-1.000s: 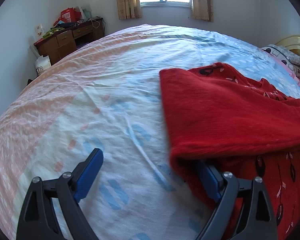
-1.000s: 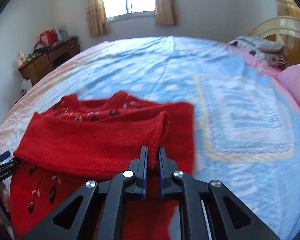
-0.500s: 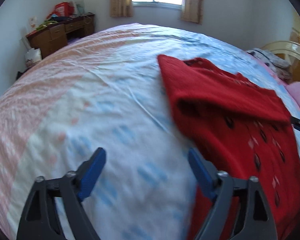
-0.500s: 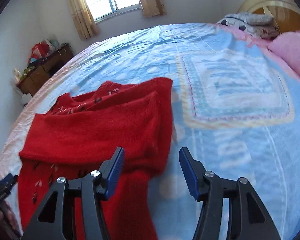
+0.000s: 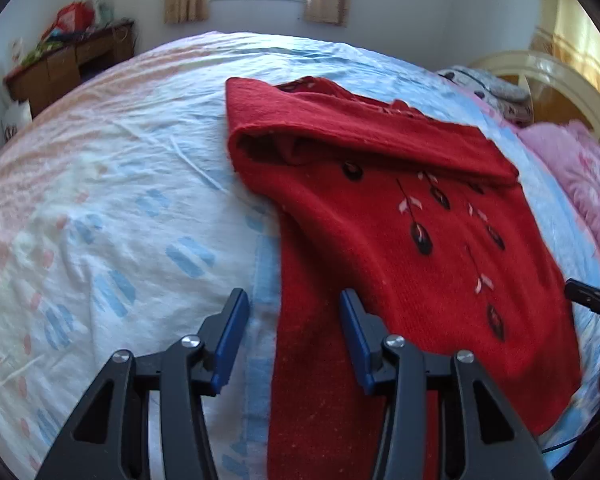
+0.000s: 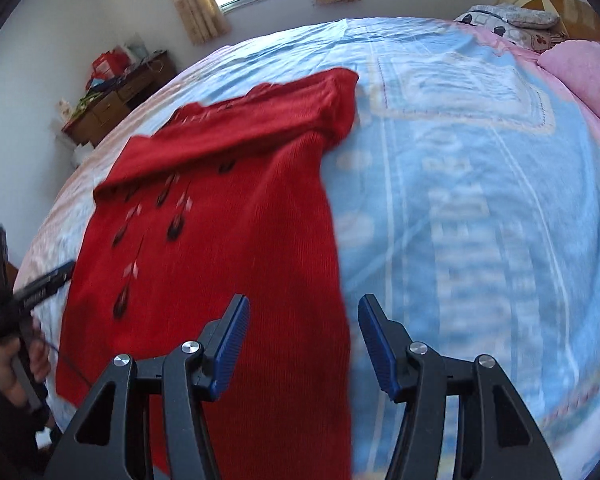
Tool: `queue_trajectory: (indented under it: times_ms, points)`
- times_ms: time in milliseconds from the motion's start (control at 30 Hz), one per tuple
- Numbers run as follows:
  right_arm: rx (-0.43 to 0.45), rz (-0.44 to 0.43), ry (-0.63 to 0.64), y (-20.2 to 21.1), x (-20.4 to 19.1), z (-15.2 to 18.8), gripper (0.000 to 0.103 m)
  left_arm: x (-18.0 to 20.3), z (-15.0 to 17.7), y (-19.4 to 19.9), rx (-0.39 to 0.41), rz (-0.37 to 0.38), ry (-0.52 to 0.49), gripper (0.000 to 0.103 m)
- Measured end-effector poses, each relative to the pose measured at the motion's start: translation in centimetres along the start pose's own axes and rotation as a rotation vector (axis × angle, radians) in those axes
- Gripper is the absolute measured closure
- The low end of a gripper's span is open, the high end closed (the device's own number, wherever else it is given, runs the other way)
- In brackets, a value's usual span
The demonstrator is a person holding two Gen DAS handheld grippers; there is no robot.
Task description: Fold small clothes
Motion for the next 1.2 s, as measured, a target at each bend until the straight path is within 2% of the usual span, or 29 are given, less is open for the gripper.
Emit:
queue_trajectory:
  times_ms: [33,67,100,200,367,467,533,600,633,667,700,733,767,867,1033,1133,1200]
  points:
    - [-0.001,-0.002,0.001,0.0,-0.1,0.5,0.045,0.0,0.0,0.0,0.004,-0.006,-0.008,0.065]
    - [-0.001,-0.007,-0.002,0.0,-0.2,1.0,0.045,0.2,0.0,0.1,0.003,0.013,-0.011,0.092]
    - [-0.003,-0.011,-0.009,-0.1,-0.2,1.4,0.045,0.4,0.1,0.5,-0.004,0.035,-0.016,0.096]
    - [0.014,-0.018,-0.006,0.0,-0.2,2.0,0.045,-0.3,0.4,1.7,0.014,-0.004,-0.024,0.098]
    - [0.038,-0.034,-0.013,0.5,0.0,2.8,0.045,-2.4,1.6,4.2,0.057,-0.043,-0.011,0.098]
    - [0.03,-0.01,0.009,0.4,-0.4,3.0,0.045,-3.2,2.3,2.5,0.007,-0.073,-0.006,0.096]
    - [0.018,-0.002,0.009,0.5,-0.6,3.2,0.045,-3.7,2.6,1.9,-0.031,-0.051,0.031,0.096]
    - [0.004,-0.004,-0.007,0.8,-0.7,3.8,0.045,-3.8,2.7,1.6,-0.048,-0.043,0.038,0.092]
    - [-0.007,-0.007,-0.015,0.9,-0.6,4.2,0.046,-3.7,2.8,1.7,-0.047,-0.042,0.034,0.085]
    - [-0.013,-0.012,-0.021,1.1,-0.6,4.6,0.05,-3.7,2.8,1.8,-0.043,-0.045,0.031,0.076]
    - [-0.022,-0.008,-0.021,1.4,-0.6,5.2,0.068,-3.8,3.0,1.9,-0.041,-0.049,0.03,0.071]
    - [-0.032,0.005,-0.013,1.6,-0.5,5.7,0.091,-3.8,3.2,1.9,-0.042,-0.05,0.029,0.062]
    - [-0.038,0.006,-0.016,1.9,-0.4,6.2,0.097,-3.8,3.6,2.1,-0.046,-0.046,0.029,0.059]
    - [-0.039,-0.035,-0.028,2.7,-0.8,7.2,0.098,-3.6,4.6,2.4,-0.06,-0.037,0.016,0.059]
    - [-0.02,0.027,0.044,3.9,-1.7,8.2,0.098,-2.8,6.7,4.0,-0.079,-0.023,-0.01,0.059]
    - [0.001,0.039,-0.01,4.1,-0.1,8.1,0.097,-2.3,7.6,4.9,-0.076,-0.014,-0.026,0.059]
    - [0.013,0.05,-0.046,4.4,0.9,8.0,0.085,-1.9,7.8,5.1,-0.074,-0.018,-0.036,0.059]
Point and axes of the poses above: each gripper's, at about its wrist camera, not at the fingertips, and y roughly against the way its jaws point, x to its right, z to its underside, the point moved 8 cm from there along -y, roughly the way its jaws point, and after that the axes turned 15 degrees about -z, right-handed, at the moved point
